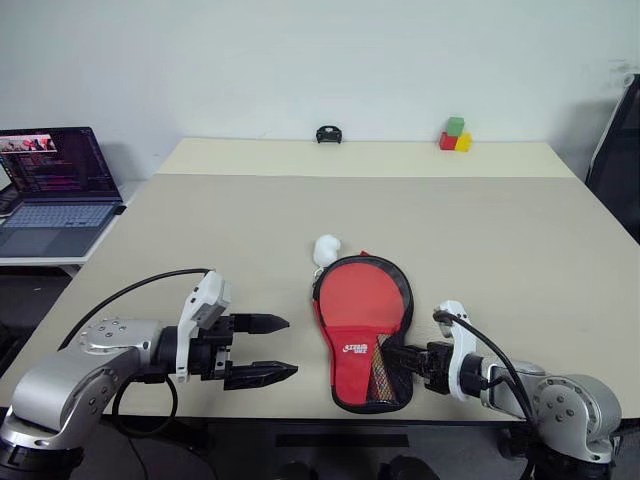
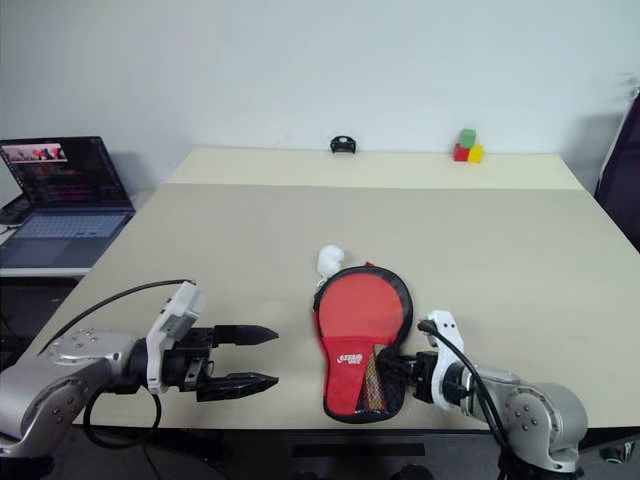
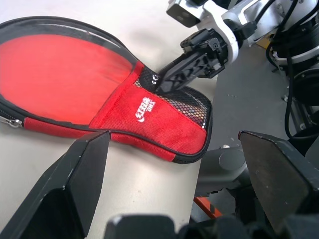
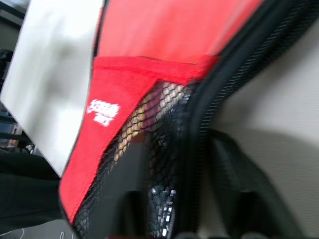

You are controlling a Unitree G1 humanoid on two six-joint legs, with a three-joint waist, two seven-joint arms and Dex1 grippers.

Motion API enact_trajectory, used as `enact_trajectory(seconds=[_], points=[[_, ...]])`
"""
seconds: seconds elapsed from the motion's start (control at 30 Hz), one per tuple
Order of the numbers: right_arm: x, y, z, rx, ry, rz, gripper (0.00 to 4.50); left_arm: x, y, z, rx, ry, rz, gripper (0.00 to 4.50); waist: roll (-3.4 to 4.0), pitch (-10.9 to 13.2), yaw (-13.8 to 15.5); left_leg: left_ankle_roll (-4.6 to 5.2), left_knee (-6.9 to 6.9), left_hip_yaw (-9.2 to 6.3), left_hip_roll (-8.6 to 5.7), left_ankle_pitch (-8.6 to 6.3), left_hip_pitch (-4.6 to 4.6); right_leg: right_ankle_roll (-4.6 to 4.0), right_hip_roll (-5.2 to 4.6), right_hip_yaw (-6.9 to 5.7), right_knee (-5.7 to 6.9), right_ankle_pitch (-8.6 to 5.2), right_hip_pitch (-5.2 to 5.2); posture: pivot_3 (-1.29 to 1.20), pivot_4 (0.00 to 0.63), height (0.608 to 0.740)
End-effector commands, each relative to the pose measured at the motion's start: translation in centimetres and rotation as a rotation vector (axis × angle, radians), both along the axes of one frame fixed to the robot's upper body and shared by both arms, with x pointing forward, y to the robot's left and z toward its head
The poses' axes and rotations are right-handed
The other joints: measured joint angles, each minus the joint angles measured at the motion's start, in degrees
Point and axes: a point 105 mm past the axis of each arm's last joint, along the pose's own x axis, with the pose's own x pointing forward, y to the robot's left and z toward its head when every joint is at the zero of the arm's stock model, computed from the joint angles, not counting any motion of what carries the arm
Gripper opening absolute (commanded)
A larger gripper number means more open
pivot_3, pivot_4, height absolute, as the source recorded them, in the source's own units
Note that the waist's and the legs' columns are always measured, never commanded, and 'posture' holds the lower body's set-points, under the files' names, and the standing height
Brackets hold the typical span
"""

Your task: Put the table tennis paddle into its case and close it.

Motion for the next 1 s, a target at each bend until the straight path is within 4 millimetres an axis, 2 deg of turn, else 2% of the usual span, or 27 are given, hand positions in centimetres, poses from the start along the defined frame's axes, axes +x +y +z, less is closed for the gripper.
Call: enact_trajectory(seconds=[0.03, 0.13, 0.17, 0.53, 0.73, 1.0], points=[[-0.5, -0.7, -1.0, -0.033, 0.048, -0.032, 3.38, -0.2, -0.2, 0.6, -0.005, -0.028, -0.017, 4.50, -0.06, -0.04, 0.02, 0.00, 0.00, 0.00, 0.00, 0.00, 0.02, 0.00, 0.00, 0.00, -0.01, 0.00, 0.03, 0.00, 0.150, 0.740], [-0.6, -0.8, -1.0, -0.031, 0.048, -0.031, 4.35, -0.2, -0.3, 0.5, -0.005, -0.028, -0.019, 4.50, -0.14, -0.12, 0.04, 0.00, 0.00, -0.01, 0.00, 0.00, 0.08, 0.00, 0.00, -0.01, -0.01, 0.00, 0.07, 0.00, 0.150, 0.740], [-0.6, -0.8, -1.0, -0.031, 0.048, -0.029, 4.47, -0.1, -0.3, 0.5, -0.005, -0.027, -0.019, 4.50, -0.17, -0.15, 0.04, 0.00, 0.01, -0.01, 0.00, 0.00, 0.09, 0.00, 0.00, 0.00, -0.01, 0.00, 0.08, 0.00, 0.150, 0.740], [-0.4, -1.8, -1.1, -0.086, 0.043, -0.035, 4.47, 0.2, -0.6, 0.3, -0.010, -0.037, -0.023, 4.50, -0.23, -0.20, 0.35, 0.00, 0.01, -0.03, -0.02, 0.00, 0.10, 0.01, -0.01, -0.02, -0.04, 0.00, 0.12, 0.00, 0.150, 0.740], [-1.6, -0.7, -1.1, -0.042, 0.061, 0.064, 4.47, 0.2, -0.7, 0.3, -0.010, -0.040, -0.029, 4.50, -0.24, -0.20, 0.36, 0.00, 0.01, -0.05, -0.02, 0.00, 0.09, 0.01, -0.01, -0.04, -0.06, 0.00, 0.13, 0.00, 0.150, 0.740], [-2.2, 0.3, -1.3, -0.015, 0.074, 0.098, 4.47, 0.1, -0.6, 0.3, -0.009, -0.040, -0.030, 4.50, -0.24, -0.20, 0.30, 0.01, -0.06, -0.05, -0.01, -0.02, 0.07, 0.01, -0.01, -0.04, -0.09, -0.01, 0.11, 0.00, 0.150, 0.740]])
